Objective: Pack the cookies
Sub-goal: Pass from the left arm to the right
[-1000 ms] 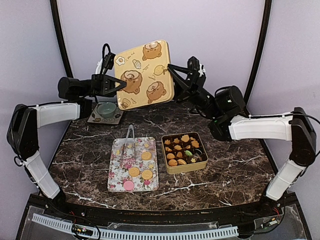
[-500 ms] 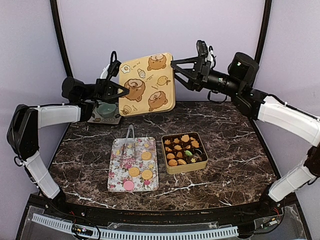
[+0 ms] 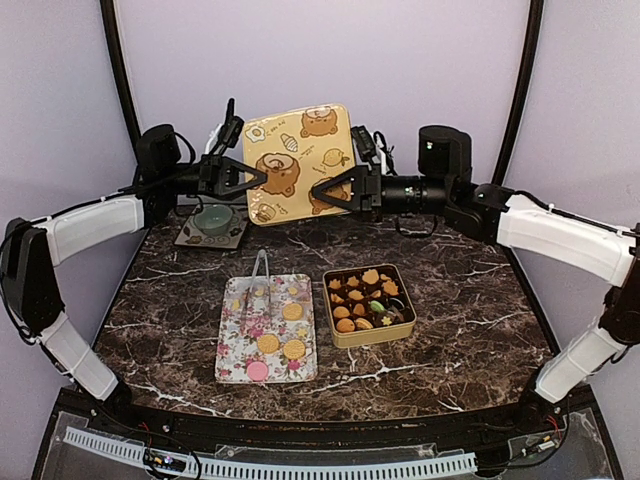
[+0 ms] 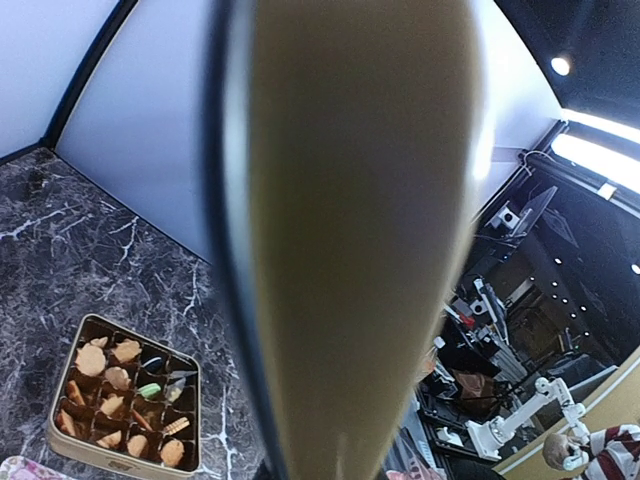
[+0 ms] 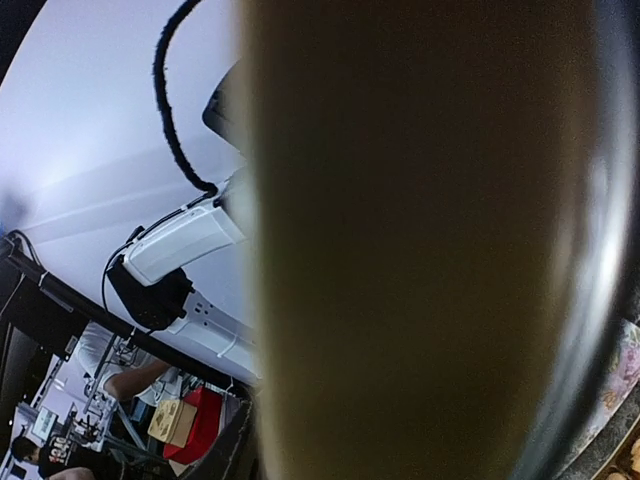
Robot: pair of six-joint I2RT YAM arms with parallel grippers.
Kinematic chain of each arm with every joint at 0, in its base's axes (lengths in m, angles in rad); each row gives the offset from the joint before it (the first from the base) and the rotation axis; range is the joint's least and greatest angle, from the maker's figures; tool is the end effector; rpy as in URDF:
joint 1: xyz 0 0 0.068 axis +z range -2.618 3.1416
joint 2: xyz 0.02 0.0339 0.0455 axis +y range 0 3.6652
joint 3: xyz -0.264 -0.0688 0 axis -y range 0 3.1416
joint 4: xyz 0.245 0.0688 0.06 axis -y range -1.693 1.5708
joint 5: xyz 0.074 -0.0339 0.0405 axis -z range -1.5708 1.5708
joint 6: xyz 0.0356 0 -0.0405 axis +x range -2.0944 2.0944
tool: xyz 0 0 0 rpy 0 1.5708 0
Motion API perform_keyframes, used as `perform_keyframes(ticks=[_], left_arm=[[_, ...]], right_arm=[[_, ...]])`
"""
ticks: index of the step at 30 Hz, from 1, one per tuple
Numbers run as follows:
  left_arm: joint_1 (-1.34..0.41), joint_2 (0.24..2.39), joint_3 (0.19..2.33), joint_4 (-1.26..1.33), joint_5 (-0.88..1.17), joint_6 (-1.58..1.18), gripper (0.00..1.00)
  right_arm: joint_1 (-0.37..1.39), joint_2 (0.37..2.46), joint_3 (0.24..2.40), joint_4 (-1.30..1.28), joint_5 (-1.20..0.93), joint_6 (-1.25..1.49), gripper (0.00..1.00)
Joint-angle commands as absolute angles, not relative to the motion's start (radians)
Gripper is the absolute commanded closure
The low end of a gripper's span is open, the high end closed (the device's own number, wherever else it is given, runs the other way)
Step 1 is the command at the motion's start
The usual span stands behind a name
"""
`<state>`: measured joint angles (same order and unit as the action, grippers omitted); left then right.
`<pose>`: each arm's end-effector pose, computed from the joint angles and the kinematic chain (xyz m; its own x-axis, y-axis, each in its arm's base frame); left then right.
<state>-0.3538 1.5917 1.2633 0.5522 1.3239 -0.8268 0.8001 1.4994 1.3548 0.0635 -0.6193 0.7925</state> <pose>0.3233 -0.1562 0.3736 -0.5739 0.0203 -0.8187 0.8112 -0.1232 -0.5717 0.2324 0.2690 0.3926 -0.7426 0.0676 -0.6663 -0.6529 0.1482 0.7428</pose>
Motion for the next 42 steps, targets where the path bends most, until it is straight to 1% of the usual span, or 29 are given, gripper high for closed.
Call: perform_keyframes(ticks=[1,3,5,8,10,12,13,14,16,17,20,21,22,23,25,27,30,33,37,42], left_arm=[[-0.352,1.538,1.306,0.171,1.234,-0.543,0.9],[-0.352,1.538,1.307,0.134,1.256,-0.534,0.88],[-0.352,1.536,1.301,0.106,1.278,-0.544,0.86],[-0.352,1.514,1.248,0.171,1.31,-0.628,0.83],[-0.352,1.495,1.194,0.287,1.318,-0.727,0.8],[-0.353,1.488,1.145,0.424,1.33,-0.862,0.79],[-0.353,1.49,1.123,0.526,1.341,-0.948,0.77],[-0.353,1.495,1.099,0.621,1.352,-1.045,0.75],[-0.353,1.51,1.054,0.826,1.364,-1.237,0.68],[-0.353,1.514,1.042,0.876,1.364,-1.287,0.63],[-0.352,1.503,1.046,0.856,1.36,-1.264,0.56],[-0.353,1.505,1.049,0.84,1.357,-1.247,0.54],[-0.352,1.502,1.053,0.801,1.352,-1.215,0.5],[-0.353,1.494,1.063,0.703,1.331,-1.131,0.38],[-0.353,1.47,1.129,0.305,1.253,-0.811,0.31],[-0.351,1.461,1.186,0.072,1.182,-0.526,0.25],[-0.35,1.476,1.246,-0.201,1.043,-0.278,0.22],[-0.351,1.496,1.276,-0.344,0.941,-0.109,0.22],[-0.361,1.538,1.289,-0.428,0.865,0.012,0.22],[-0.411,1.608,1.305,-0.469,0.82,0.082,0.22]], right_arm=[[0.812,1.466,1.276,0.185,-0.594,0.807,0.73],[0.812,1.455,1.251,0.222,-0.592,0.801,0.83],[0.812,1.443,1.23,0.254,-0.593,0.791,0.9],[0.809,1.422,1.189,0.297,-0.605,0.761,0.93],[0.808,1.402,1.14,0.346,-0.617,0.749,0.93],[0.808,1.38,1.068,0.424,-0.623,0.739,0.97],[0.807,1.359,1.035,0.464,-0.623,0.734,1.0],[0.808,1.342,0.996,0.531,-0.626,0.732,1.0],[0.807,1.314,0.944,0.591,-0.628,0.734,1.0],[0.803,1.306,0.933,0.587,-0.631,0.735,1.0],[0.787,1.317,0.93,0.552,-0.66,0.766,1.0],[0.781,1.325,0.928,0.543,-0.669,0.785,1.0],[0.775,1.332,0.927,0.515,-0.671,0.803,1.0],[0.766,1.341,0.929,0.467,-0.668,0.814,1.0],[0.741,1.353,0.922,0.371,-0.663,0.829,1.0],[0.71,1.35,0.861,0.34,-0.683,0.861,1.0],[0.669,1.302,0.744,0.315,-0.693,0.886,1.0],[0.622,1.234,0.641,0.269,-0.707,0.897,1.0],[0.574,1.178,0.555,0.234,-0.724,0.897,1.0],[0.539,1.195,0.523,0.261,-0.759,0.898,1.0]])
